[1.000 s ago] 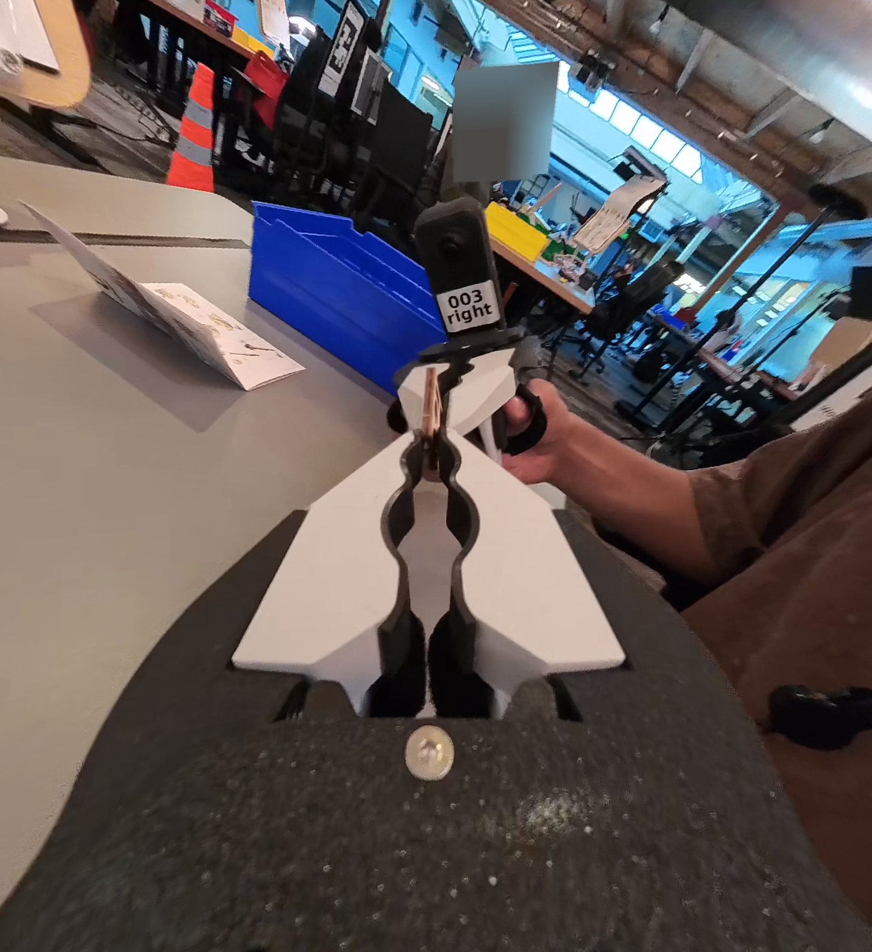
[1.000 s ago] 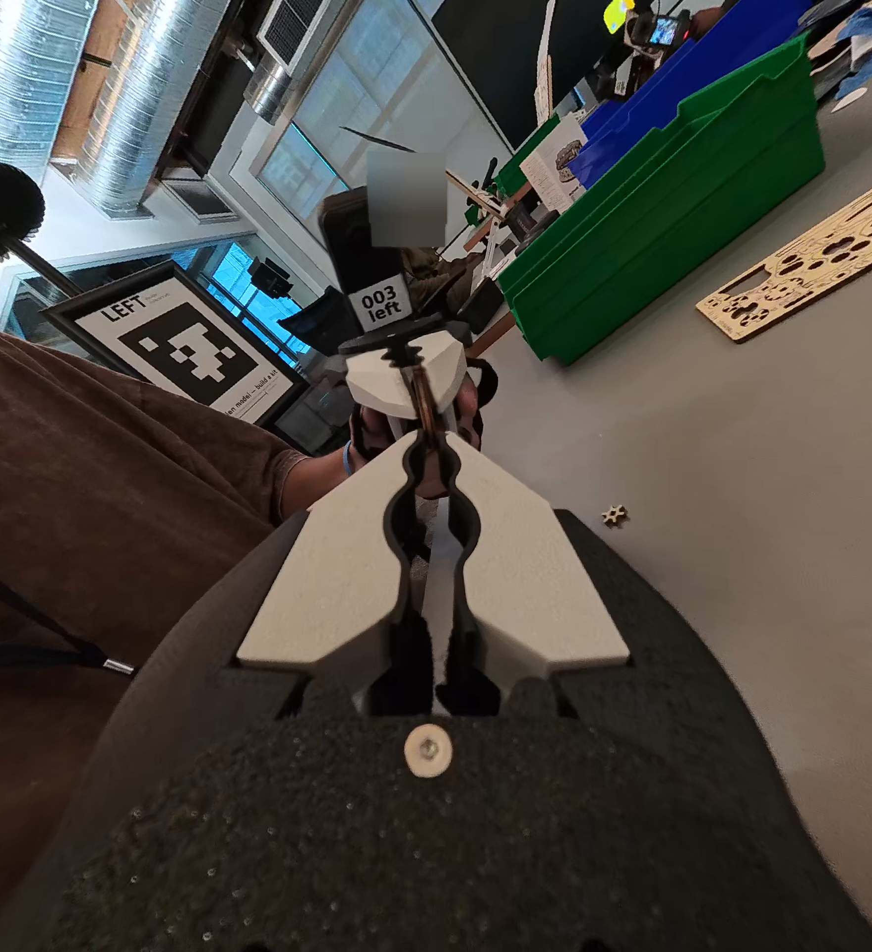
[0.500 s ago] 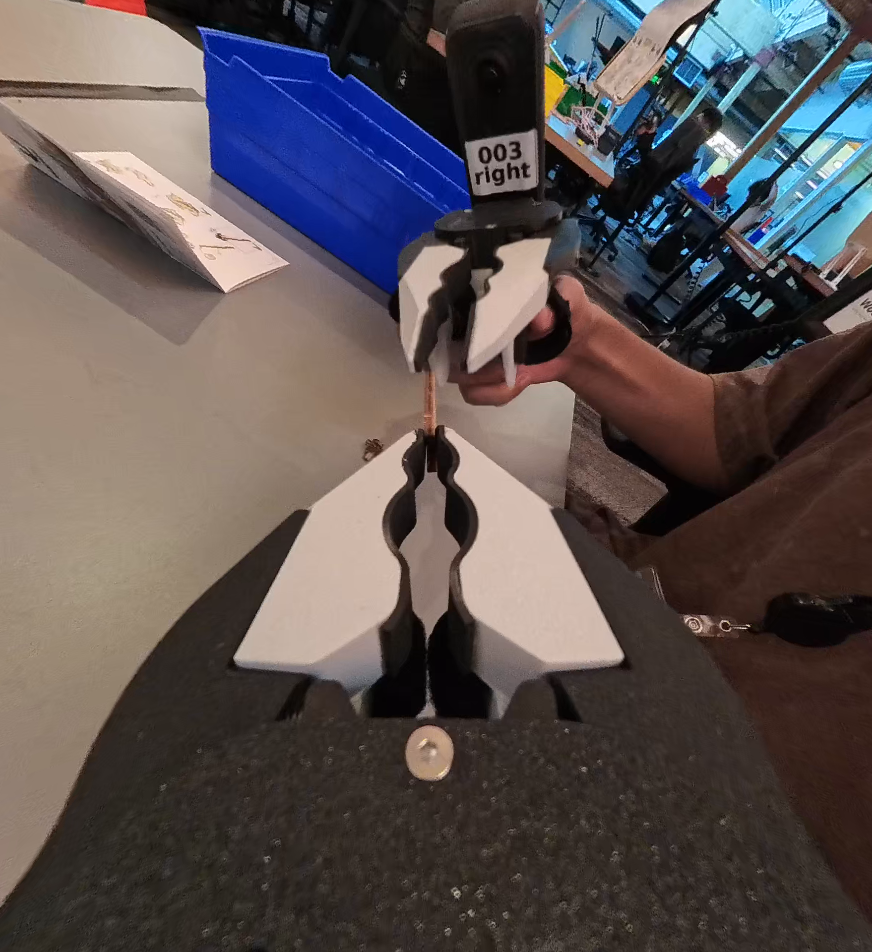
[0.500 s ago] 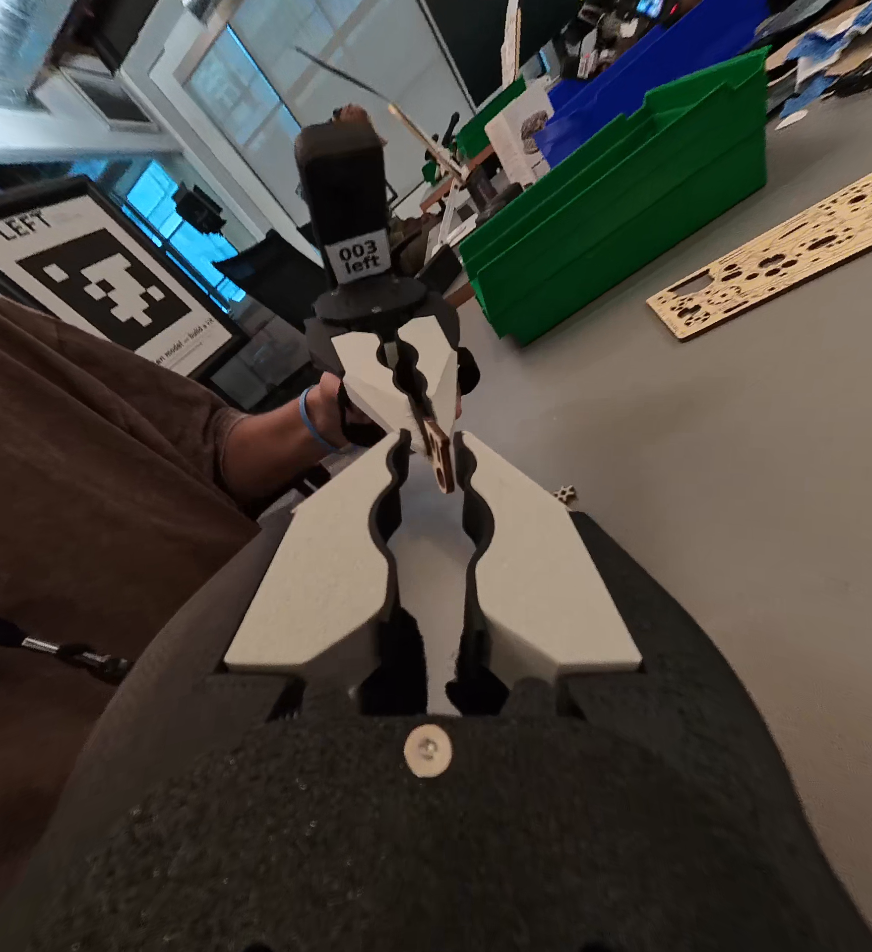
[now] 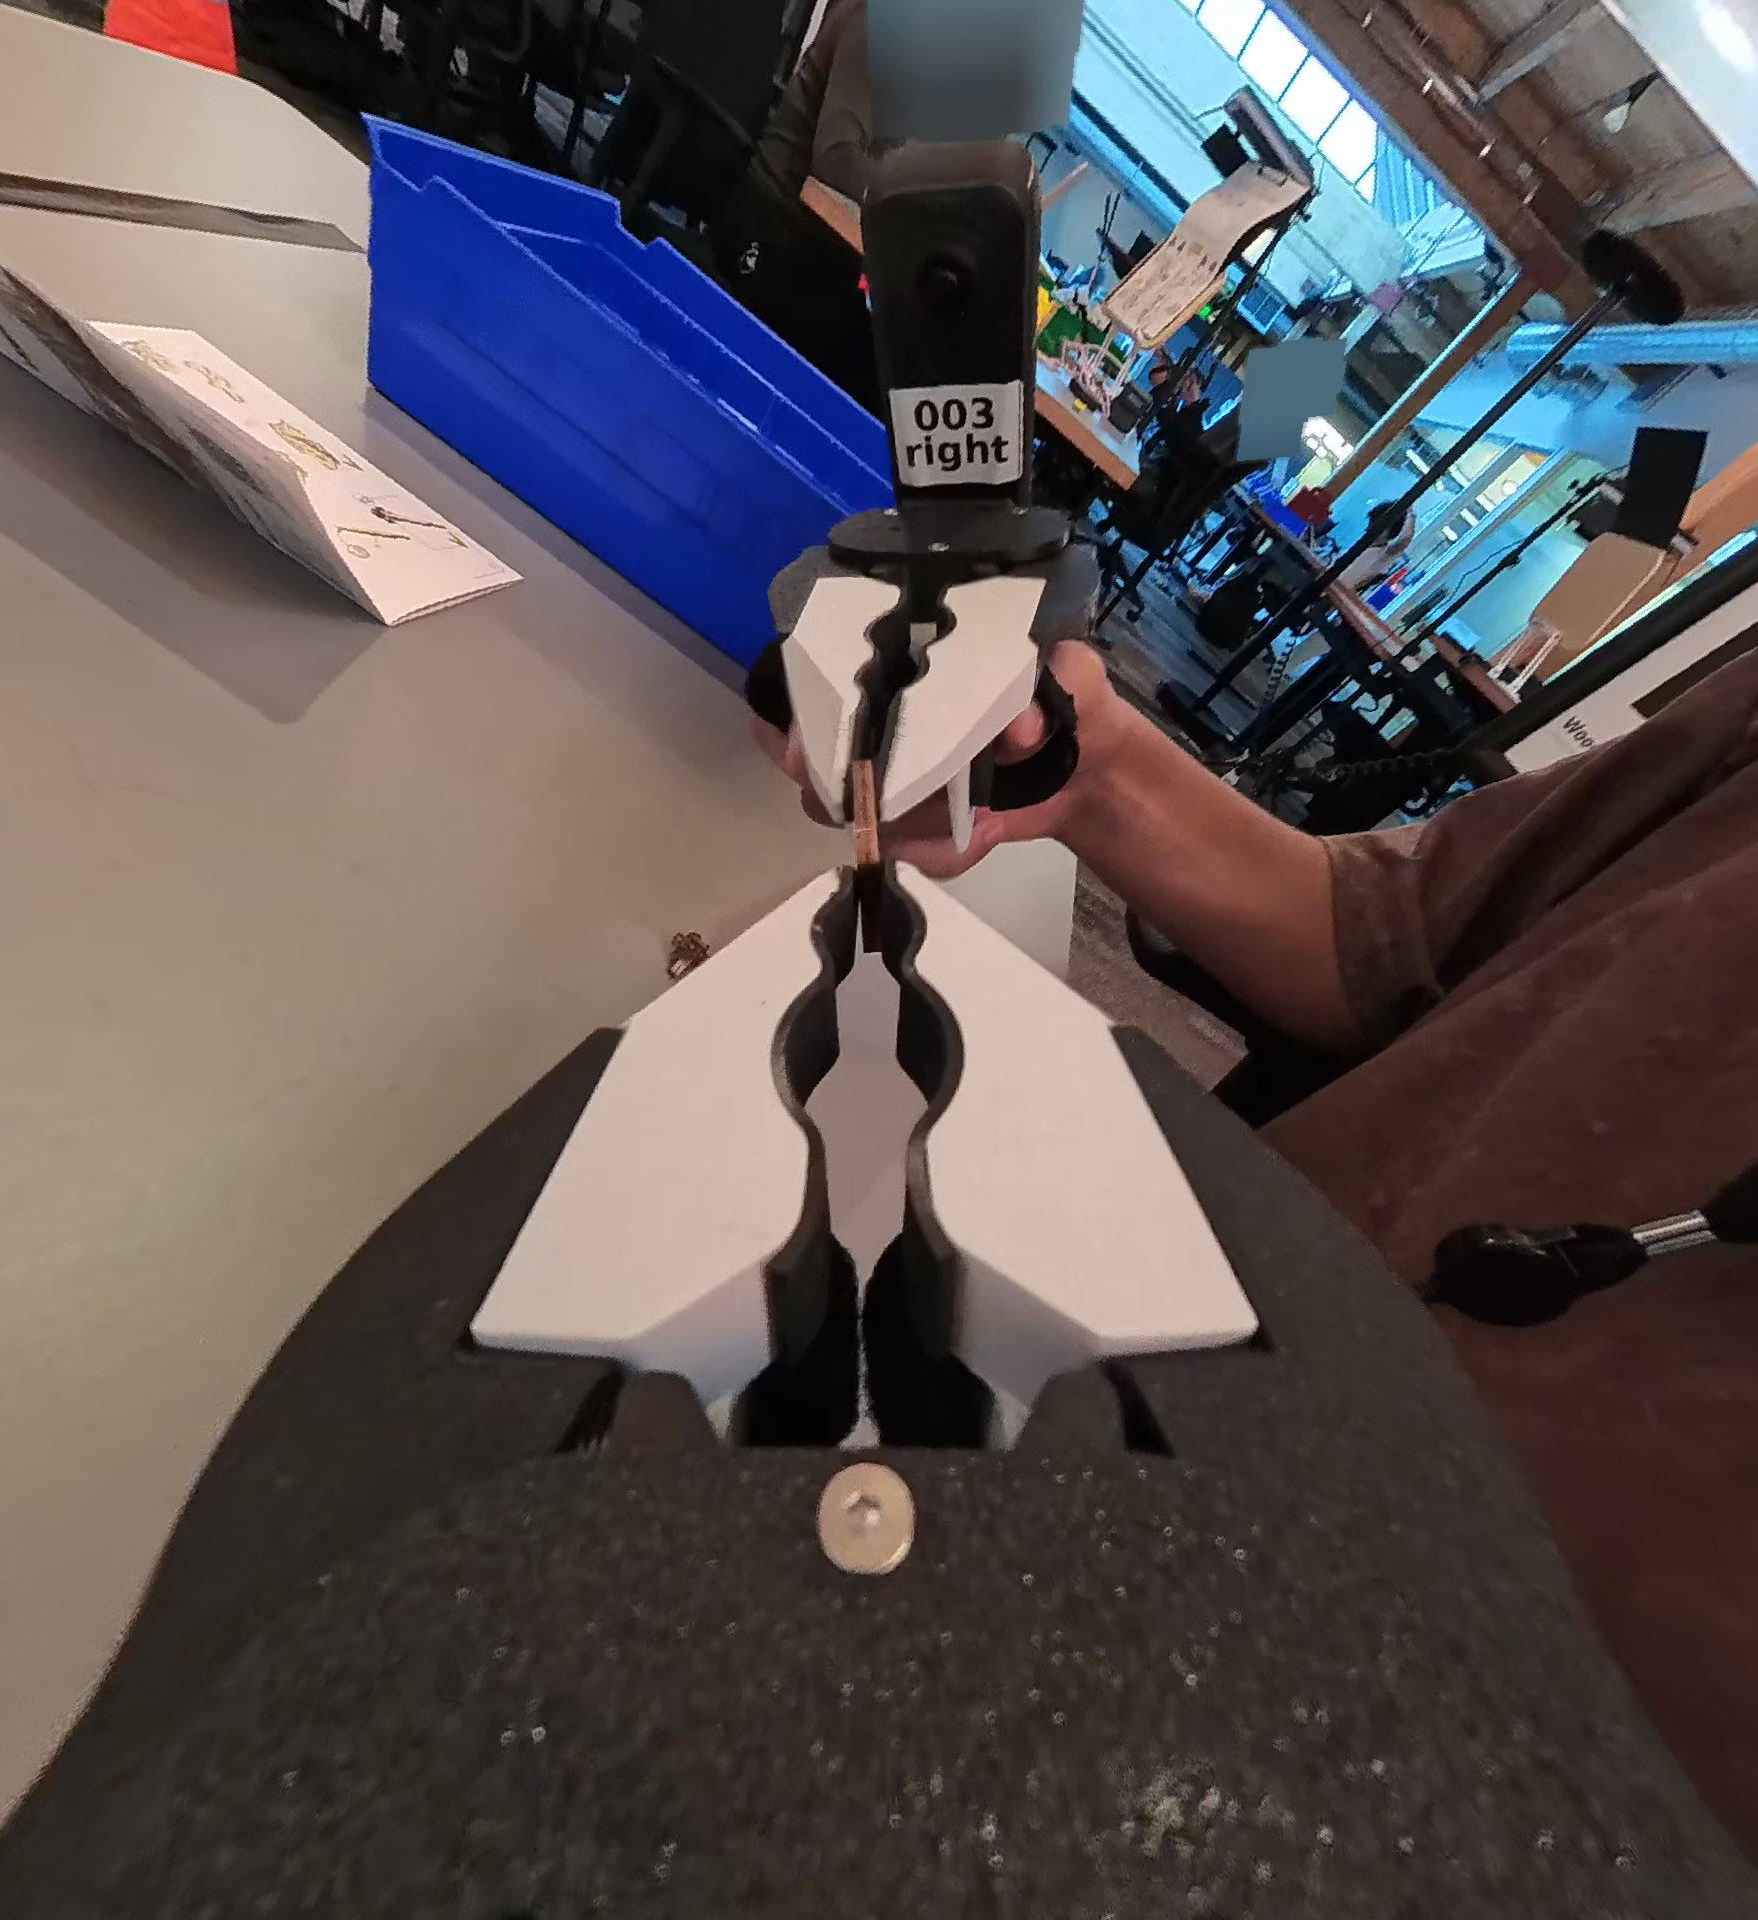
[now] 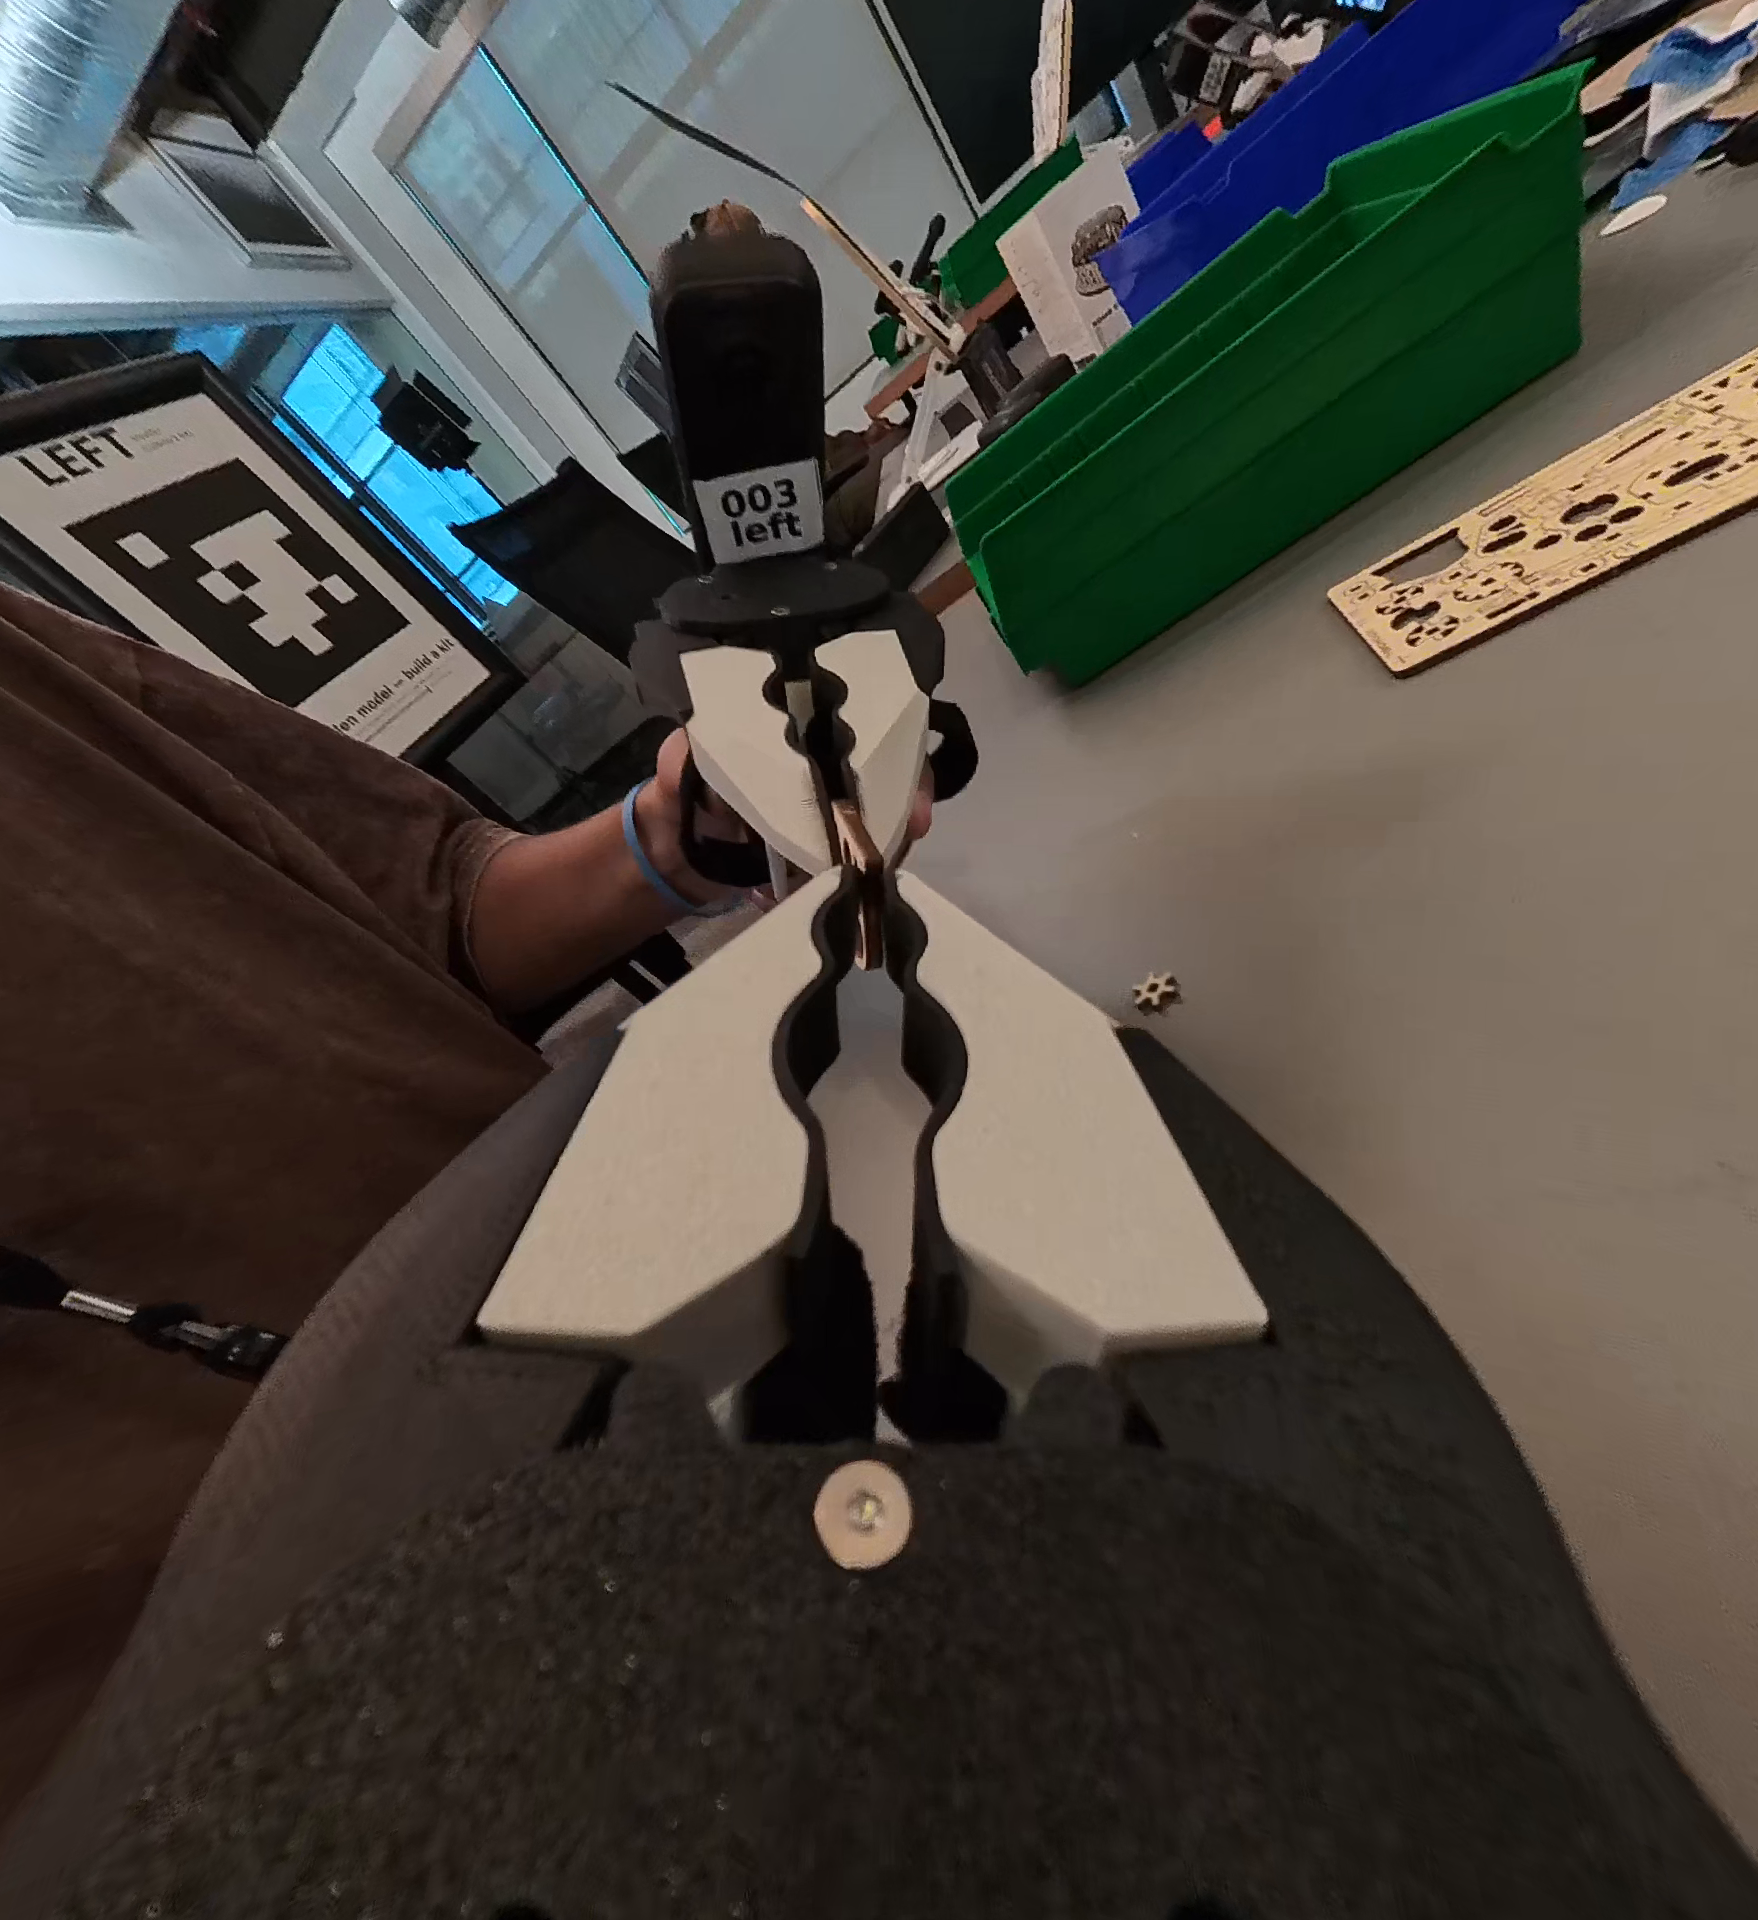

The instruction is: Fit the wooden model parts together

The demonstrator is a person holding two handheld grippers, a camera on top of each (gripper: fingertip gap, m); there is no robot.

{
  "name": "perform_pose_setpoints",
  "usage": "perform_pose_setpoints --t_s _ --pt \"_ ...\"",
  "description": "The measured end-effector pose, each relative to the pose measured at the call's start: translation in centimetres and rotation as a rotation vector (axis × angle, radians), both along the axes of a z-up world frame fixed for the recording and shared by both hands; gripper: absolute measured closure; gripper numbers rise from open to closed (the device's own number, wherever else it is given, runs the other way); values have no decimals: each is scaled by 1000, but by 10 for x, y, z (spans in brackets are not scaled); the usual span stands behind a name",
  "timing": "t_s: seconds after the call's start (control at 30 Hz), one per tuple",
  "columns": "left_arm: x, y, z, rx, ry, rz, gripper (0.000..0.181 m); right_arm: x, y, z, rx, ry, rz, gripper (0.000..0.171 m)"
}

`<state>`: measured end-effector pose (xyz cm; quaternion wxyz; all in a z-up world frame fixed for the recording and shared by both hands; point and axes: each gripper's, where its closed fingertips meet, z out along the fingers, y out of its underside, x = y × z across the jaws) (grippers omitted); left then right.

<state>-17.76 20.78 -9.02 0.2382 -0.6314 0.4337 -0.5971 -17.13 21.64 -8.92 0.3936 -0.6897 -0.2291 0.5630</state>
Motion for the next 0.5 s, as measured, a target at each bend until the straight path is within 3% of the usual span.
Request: perform_pose_setpoints --t_s 0.13,0.2,0.4,0.5 --pt "1 1 6 -48 -37 4 176 4 4 11 -18 94 -17 168" --pt "2 2 4 -62 -28 10 160 7 6 17 -28 153 -25 168" --pt "4 -2 12 -114 -81 -5 162 1 7 17 -41 192 -16 168" --pt "4 -1 9 -111 -75 3 173 -1 7 14 -27 167 -13 168"
